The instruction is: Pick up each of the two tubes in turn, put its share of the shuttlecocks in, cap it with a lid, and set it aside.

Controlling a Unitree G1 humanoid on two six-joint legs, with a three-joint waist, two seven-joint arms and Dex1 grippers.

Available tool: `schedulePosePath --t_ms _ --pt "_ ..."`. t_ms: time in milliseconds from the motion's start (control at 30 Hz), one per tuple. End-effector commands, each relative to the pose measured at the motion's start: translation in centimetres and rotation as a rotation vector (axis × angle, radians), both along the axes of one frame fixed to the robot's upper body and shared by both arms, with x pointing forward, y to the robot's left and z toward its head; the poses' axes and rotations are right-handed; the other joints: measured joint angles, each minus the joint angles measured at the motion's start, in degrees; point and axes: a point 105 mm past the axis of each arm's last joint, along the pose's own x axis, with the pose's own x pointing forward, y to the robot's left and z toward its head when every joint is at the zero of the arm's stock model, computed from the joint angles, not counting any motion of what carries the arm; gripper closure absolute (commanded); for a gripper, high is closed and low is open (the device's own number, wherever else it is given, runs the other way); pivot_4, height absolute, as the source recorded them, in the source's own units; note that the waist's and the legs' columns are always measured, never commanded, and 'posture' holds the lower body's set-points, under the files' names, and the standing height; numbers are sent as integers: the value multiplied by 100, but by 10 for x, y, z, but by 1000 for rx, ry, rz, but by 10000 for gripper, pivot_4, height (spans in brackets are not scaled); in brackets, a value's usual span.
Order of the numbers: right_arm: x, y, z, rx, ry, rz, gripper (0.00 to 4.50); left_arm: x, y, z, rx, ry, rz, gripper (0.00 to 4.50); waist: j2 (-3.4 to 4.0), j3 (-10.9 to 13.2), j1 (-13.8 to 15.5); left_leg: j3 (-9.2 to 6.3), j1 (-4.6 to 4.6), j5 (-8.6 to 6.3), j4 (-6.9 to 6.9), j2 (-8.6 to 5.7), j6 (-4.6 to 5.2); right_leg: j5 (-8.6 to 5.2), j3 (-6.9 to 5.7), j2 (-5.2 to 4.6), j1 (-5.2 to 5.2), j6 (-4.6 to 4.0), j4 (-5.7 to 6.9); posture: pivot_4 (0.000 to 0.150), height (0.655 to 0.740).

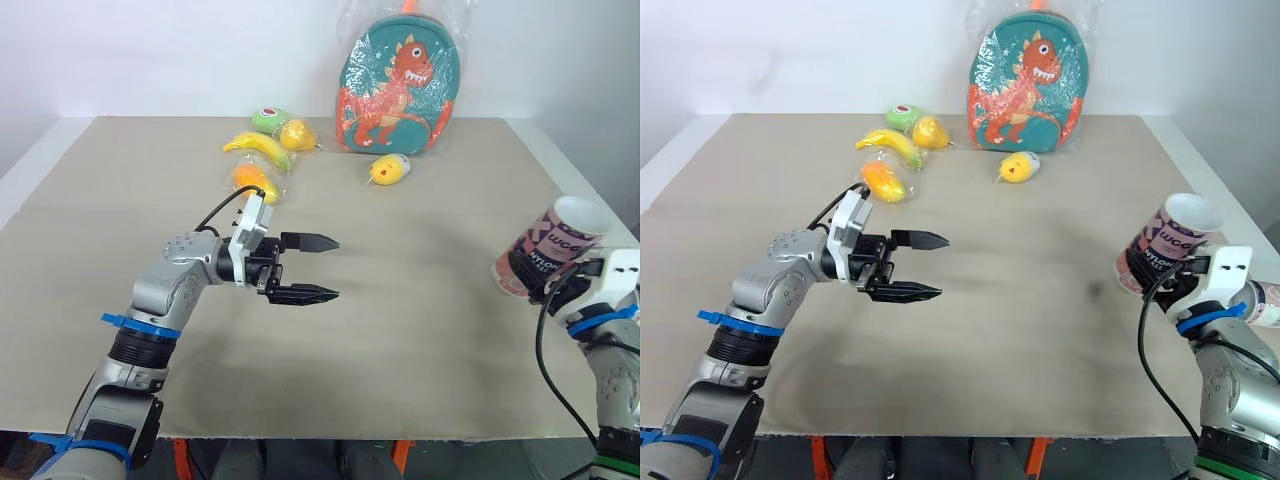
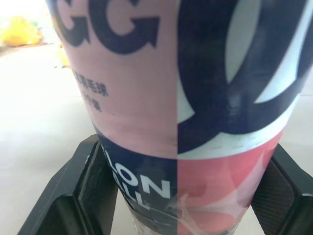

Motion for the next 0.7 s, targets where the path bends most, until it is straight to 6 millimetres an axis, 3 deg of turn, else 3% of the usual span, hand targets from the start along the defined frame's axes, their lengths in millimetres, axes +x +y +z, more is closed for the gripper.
schedulePosePath --t_ms 33,167,200,233,267,533,700 --pt "2 4 12 -20 -43 19 8023 -4 0 6 -17 -38 -5 0 0 0 0 0 0 0 0 0 0 0 0 0 0 0 0 1500 7347" --pt "3 7 11 -7 -43 35 8023 -4 1 6 -15 -37 -2 0 0 0 1 0 0 0 0 0 0 0 0 0 0 0 0 1500 7347" --pt "1 11 10 15 -36 71 5277 -3 1 6 -13 -39 1 0 0 0 1 0 0 0 0 0 0 0 0 0 0 0 0 1500 7347" --pt "-1 17 11 10 -36 110 5277 -3 2 6 -12 -40 2 0 0 0 1 0 0 0 0 0 0 -1 0 0 0 1 0 1500 7347" --pt "-2 20 9 -12 -22 120 686 -3 1 6 -12 -40 1 0 0 0 1 0 0 0 0 0 0 -1 0 0 0 1 0 1500 7347" --pt "-30 27 -3 -39 86 236 686 -2 5 6 -11 -21 5 0 4 -1 2 -1 0 0 0 -1 0 -2 -1 -1 0 2 0 1500 7347" --pt "-44 18 -14 -63 161 232 686 -2 12 2 9 -3 21 0 3 -1 1 -1 1 0 2 -1 0 -4 0 0 2 7 -1 1500 7347"
